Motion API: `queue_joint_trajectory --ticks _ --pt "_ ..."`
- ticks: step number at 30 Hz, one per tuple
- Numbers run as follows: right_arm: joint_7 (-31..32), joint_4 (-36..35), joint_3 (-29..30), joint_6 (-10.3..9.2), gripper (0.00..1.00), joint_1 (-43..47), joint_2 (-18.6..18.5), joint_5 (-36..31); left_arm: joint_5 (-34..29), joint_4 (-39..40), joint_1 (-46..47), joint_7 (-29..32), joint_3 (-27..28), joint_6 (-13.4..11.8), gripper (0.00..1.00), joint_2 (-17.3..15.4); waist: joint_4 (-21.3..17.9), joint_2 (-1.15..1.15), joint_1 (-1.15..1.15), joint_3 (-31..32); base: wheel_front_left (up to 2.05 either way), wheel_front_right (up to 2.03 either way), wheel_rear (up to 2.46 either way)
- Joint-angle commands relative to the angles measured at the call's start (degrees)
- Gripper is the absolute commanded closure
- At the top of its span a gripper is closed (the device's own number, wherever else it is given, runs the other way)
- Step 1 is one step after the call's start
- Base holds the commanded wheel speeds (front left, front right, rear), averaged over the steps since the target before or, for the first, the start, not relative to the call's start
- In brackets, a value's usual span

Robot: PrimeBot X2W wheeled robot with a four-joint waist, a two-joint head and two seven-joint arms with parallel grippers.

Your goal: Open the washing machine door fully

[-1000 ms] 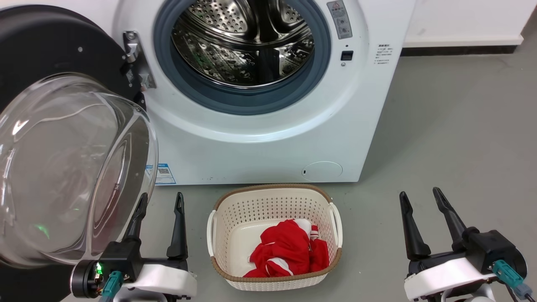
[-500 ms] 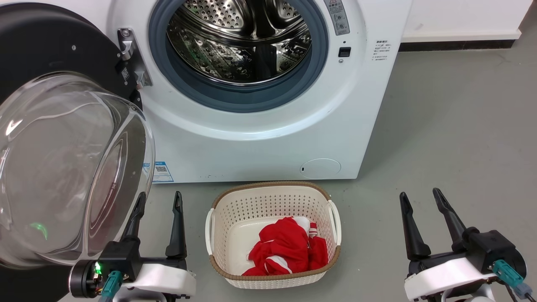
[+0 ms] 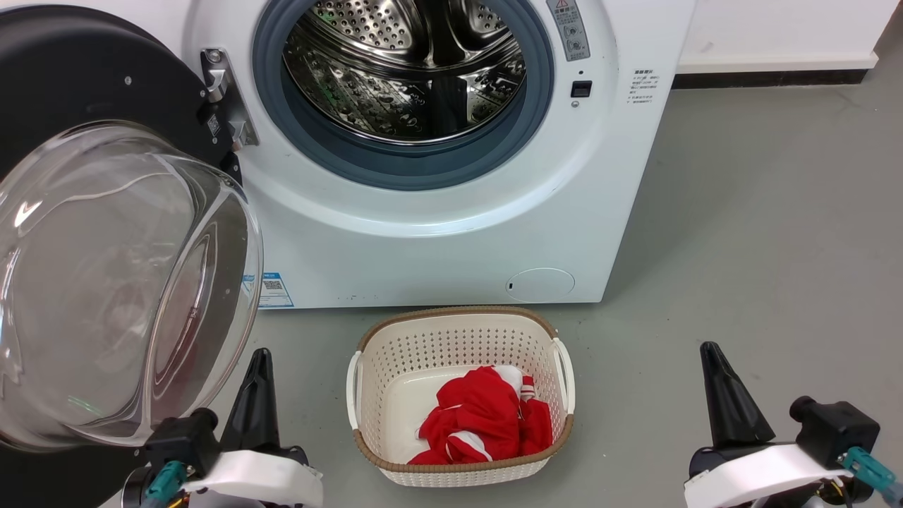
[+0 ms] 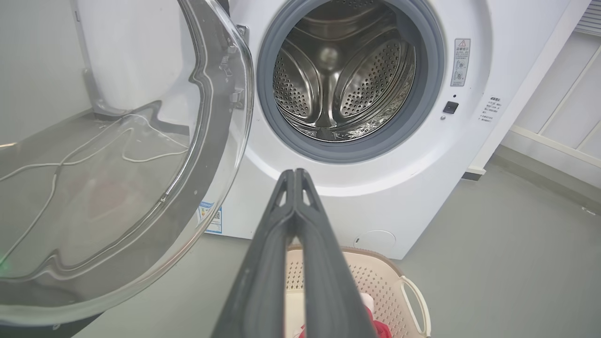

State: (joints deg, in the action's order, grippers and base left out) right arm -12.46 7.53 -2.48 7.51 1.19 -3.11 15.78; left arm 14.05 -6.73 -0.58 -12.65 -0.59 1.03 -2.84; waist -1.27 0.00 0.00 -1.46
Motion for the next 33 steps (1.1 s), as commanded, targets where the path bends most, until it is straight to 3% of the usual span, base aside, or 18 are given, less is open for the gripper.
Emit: queue_joint_trajectory --ticks 1,18,33 --pt "0.47 -0.59 0.21 0.00 1.00 -1.52 -0.45 2.72 2.53 0.64 1.74 0.58 0.44 0.37 1.00 -0.06 0.01 0.00 0.00 0.01 0.00 0.00 0.00" --pt "3.72 1.04 0.99 -0.01 1.00 -3.13 -1.26 20.67 19.88 -0.91 2.87 4.66 1.84 1.78 1.00 -0.06 0.19 0.00 0.00 0.20 0.00 0.00 0.00" --pt "6.17 2.08 1.81 -0.01 1.00 -4.04 -1.59 32.76 31.80 -2.17 3.82 7.63 2.92 2.76 1.00 -0.06 0.35 0.00 0.00 0.35 0.00 0.00 0.00"
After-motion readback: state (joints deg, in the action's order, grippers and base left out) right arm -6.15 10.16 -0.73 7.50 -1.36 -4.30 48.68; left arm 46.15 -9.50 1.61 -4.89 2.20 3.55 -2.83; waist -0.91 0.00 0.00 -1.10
